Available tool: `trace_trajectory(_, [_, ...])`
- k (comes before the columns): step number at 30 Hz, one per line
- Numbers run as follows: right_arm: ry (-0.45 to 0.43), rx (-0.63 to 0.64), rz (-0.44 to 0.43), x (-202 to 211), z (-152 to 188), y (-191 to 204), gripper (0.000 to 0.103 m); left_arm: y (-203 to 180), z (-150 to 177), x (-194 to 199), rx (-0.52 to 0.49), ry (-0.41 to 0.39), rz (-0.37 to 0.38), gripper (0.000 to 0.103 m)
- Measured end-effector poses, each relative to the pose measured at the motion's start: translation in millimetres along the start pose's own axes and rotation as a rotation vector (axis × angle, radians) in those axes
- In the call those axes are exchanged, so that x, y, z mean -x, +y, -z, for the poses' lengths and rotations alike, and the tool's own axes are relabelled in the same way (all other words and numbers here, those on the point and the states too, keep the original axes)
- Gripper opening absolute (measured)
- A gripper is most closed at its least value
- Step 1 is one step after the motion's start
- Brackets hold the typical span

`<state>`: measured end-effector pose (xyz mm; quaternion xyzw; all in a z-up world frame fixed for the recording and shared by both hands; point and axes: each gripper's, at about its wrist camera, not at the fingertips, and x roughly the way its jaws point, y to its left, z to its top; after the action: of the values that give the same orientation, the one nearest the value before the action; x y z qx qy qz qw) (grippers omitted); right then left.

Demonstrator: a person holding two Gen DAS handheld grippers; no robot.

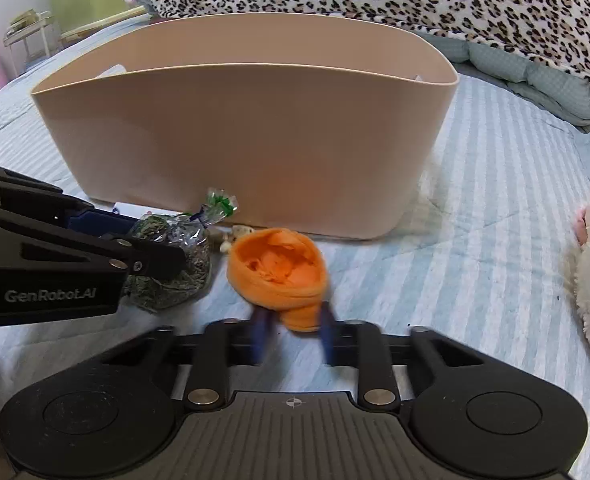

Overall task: Organize objects
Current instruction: 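Grasp the herb bag with the left tool while the right tool grasps the orange fabric, then carry both items over the basket and open both tools to drop them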

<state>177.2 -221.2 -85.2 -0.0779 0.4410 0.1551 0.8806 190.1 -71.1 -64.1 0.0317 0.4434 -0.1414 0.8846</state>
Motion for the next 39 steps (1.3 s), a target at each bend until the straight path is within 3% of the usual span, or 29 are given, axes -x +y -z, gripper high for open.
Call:
trace_trajectory(4, [0.004,0.007,-0.003,5.5,1.2,1.8,0.004,2.5,1.1,9.1,0.009,-0.001,0.004,0.022])
trace_trajectory(20, [-0.11,-0.033,0.009,72.5,-5.4,3.3,0.003,17.0,-0.5,78.8,0.036,-0.124,0.026,0.021])
trace_trajectory(31, [-0.306,-0.068,0.007,131.9,-56.3,-0.3,0.003,42.5,-36.7,130.4,0.063,-0.289,-0.007,0.021])
trace_trajectory(39, [-0.352,-0.068,0.043,118.2,-97.1,0.4,0.003,64.2,-79.9,113.3,0.083,-0.304,-0.077,0.021])
